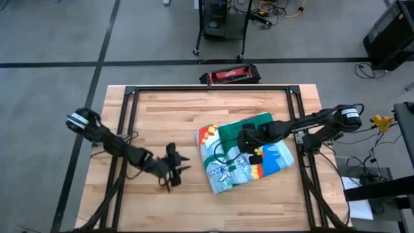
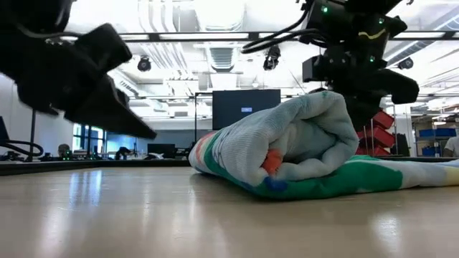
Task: Roll towel
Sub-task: Roll the multi-color dinosaur print towel
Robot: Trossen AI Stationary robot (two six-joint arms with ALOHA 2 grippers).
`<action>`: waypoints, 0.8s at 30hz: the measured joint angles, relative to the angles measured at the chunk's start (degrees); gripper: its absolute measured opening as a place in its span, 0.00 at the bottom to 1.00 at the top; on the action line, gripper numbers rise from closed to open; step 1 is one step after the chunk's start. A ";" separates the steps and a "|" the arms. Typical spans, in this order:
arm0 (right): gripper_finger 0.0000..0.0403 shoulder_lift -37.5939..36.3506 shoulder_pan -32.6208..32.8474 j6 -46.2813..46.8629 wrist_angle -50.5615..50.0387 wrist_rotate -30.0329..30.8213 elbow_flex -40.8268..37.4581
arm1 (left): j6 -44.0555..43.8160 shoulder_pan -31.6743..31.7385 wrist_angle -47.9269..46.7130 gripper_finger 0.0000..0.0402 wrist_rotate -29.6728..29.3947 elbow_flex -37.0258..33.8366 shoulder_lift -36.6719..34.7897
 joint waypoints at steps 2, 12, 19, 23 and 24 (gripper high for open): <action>0.29 0.20 -0.05 -0.55 0.44 0.25 0.00 | -0.73 0.00 0.60 0.40 -0.32 2.55 4.50; 0.42 2.51 -0.13 -4.37 6.96 0.31 4.77 | -1.20 5.11 -1.94 0.46 -0.15 7.41 14.59; 0.38 9.35 -3.74 -8.62 11.43 -0.11 8.46 | 1.25 10.71 3.84 0.46 0.41 1.89 12.90; 0.31 13.14 -6.03 -9.94 11.93 -3.18 11.99 | 6.99 13.90 9.89 0.46 2.28 -0.16 12.61; 0.29 13.99 -6.45 -10.24 11.56 -4.18 12.64 | 7.80 14.69 10.39 0.46 2.47 -0.23 12.63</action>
